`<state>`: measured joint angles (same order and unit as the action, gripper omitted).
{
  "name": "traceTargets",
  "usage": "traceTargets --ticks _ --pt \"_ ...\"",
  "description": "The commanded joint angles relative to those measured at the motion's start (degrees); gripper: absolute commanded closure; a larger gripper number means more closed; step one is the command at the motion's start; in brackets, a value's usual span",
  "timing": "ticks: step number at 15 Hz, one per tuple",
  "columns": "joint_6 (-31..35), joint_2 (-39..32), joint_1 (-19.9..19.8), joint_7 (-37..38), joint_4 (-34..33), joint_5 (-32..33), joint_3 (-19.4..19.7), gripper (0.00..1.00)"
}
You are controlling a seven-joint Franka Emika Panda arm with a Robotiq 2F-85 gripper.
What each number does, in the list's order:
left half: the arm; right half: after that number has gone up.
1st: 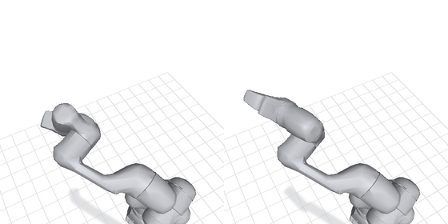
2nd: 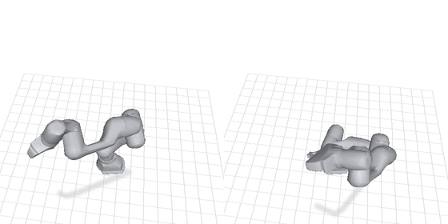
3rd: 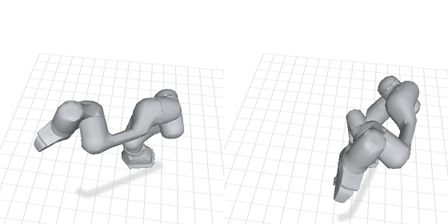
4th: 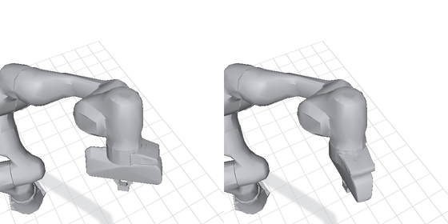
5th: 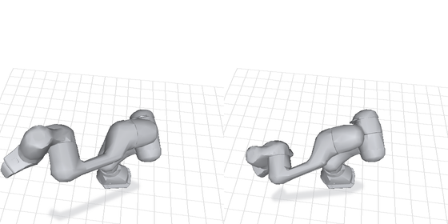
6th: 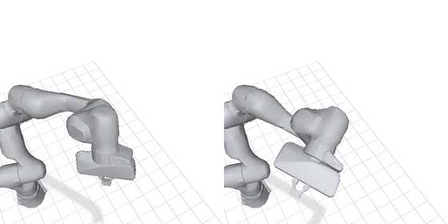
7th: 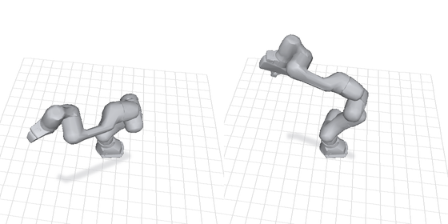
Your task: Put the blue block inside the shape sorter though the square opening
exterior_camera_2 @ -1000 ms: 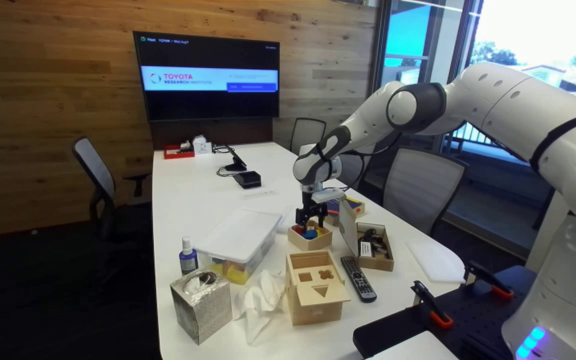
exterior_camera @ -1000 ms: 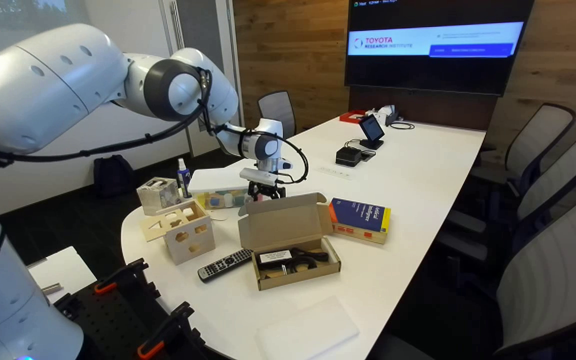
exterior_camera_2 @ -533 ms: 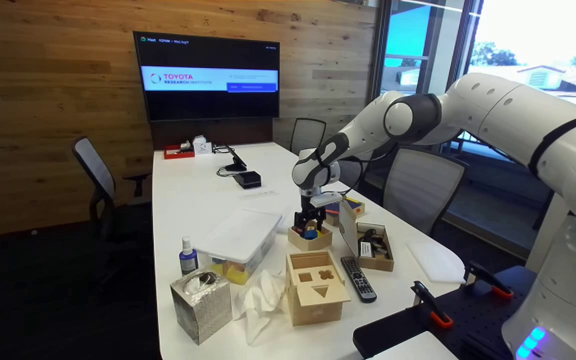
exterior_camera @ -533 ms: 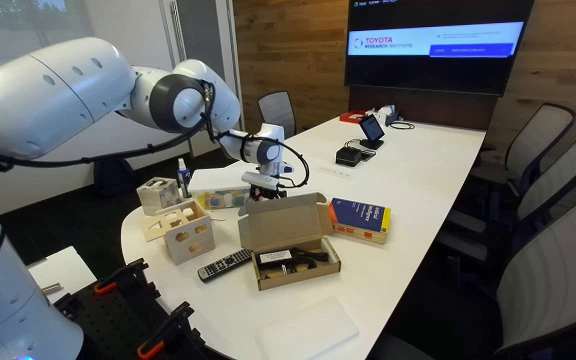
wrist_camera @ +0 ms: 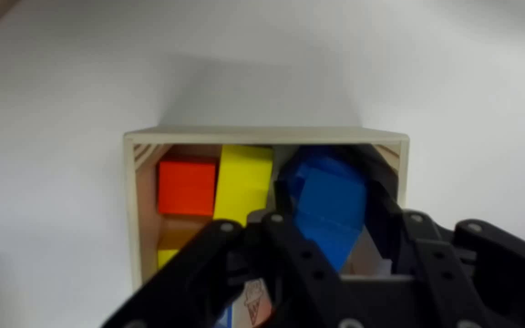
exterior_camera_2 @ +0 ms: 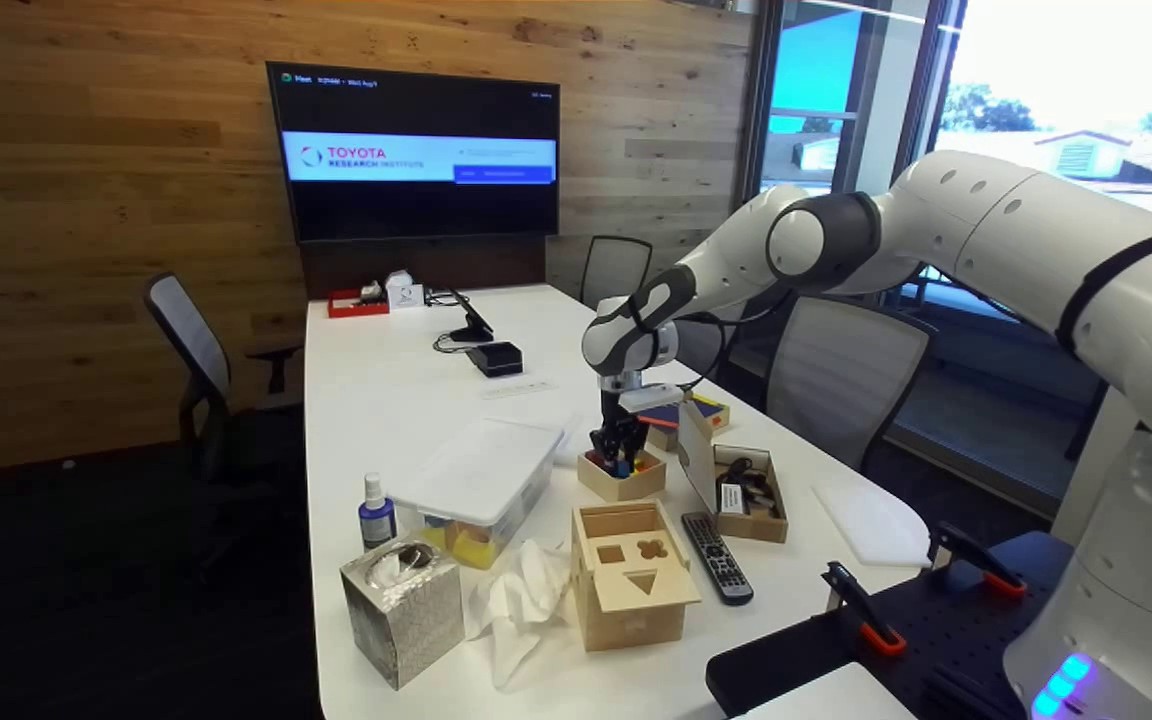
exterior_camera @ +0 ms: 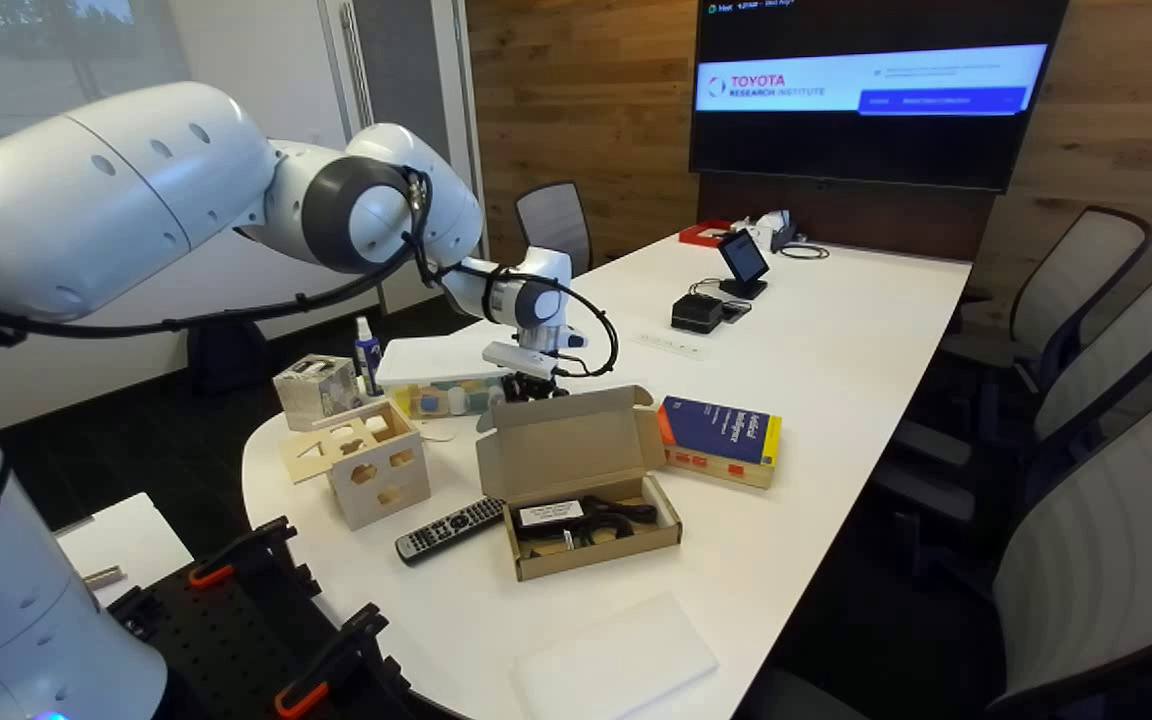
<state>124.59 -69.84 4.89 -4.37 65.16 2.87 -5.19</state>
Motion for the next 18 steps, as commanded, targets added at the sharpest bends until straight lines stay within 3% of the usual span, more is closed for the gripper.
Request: traceTargets --ticks 1,2,11,14,18 --pt "-2.23 -1.56 -0.73 -1.36 -1.65 -1.52 -0.43 0.87" --pt "-2.31 -1.68 -0.86 -1.37 -1.83 -1.65 -0.45 0.91" --pt "-6.34 2.27 -1.14 -1.42 -2.58 -3.17 -1.10 0.91" --pt "-13.92 5.31 -1.75 -2.21 -3.64 -4.11 -1.88 0.91" --pt "-31.17 6.76 -2.83 -7.03 -8.24 -7.15 -4.27 0.91"
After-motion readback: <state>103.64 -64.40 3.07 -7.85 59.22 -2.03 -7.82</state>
